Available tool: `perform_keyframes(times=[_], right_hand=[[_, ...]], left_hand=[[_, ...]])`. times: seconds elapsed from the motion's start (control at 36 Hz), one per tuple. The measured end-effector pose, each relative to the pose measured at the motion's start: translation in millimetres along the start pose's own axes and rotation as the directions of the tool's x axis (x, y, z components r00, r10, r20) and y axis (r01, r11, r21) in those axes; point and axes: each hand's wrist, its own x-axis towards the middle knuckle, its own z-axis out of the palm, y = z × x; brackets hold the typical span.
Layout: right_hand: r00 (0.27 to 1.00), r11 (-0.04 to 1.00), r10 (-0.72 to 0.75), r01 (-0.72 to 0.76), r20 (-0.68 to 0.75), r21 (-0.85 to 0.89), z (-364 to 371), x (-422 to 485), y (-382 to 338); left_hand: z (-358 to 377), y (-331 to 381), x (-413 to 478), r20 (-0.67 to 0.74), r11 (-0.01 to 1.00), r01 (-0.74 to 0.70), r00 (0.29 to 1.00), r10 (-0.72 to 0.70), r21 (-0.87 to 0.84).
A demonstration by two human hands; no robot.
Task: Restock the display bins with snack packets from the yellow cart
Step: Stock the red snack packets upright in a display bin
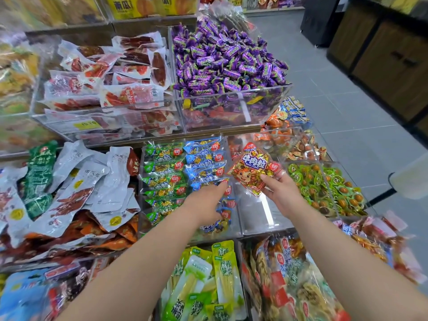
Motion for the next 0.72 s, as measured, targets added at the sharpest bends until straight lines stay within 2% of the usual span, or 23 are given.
perform_keyframes(times=[0.08,0.19,0.31,0.36,0.44,0.5,0.61,0.72], right_hand=[[1.0,1.0,-0.014,0.014,0.006,0.006,-2.2,-0.6,-5.2],[1.0,0.999,-0.015,0.016,0.007,-0.033,-10.0,-2.9,-7.5],[1.0,1.0,0.017,-0.017,-0.006,-0.013,-19.6,-4.8,-5.2],[0.999,1.0,0.022,-0.022,-0.029,0.001,-24.8,-4.7,-4.5],[0.997,1.0,0.028,-0.028,-0.077,-0.002,-33.8,-1.8,-3.7],[0.994,0.996,0.047,-0.055,-0.099,-0.077,-37.9,1.7,-2.4],[0.99,0.952,0.097,-0.121,-0.098,-0.282,-38.2,10.8,1.7],[0.989,0.892,0.125,-0.145,-0.075,-0.428,-36.1,21.4,7.8]], left_hand=[[0.0,-3.3,-2.6,-0.003,1.0,-0.005,1.0,0.005,0.019],[7.8,0.2,-8.3,0.049,0.974,-0.065,0.997,0.056,0.218],[2.5,-3.4,-2.1,0.113,0.982,-0.082,0.992,0.063,0.17],[-3.5,-3.9,-0.9,0.063,0.981,-0.093,0.995,0.083,0.17],[-0.8,1.1,-6.2,-0.099,0.945,-0.051,0.991,0.087,0.324],[2.6,4.2,-9.3,-0.148,0.933,0.031,0.989,0.024,0.358],[10.6,13.1,-9.3,-0.094,0.916,0.109,0.992,-0.079,0.385],[17.6,17.5,-2.5,-0.139,0.926,0.18,0.98,-0.14,0.333]])
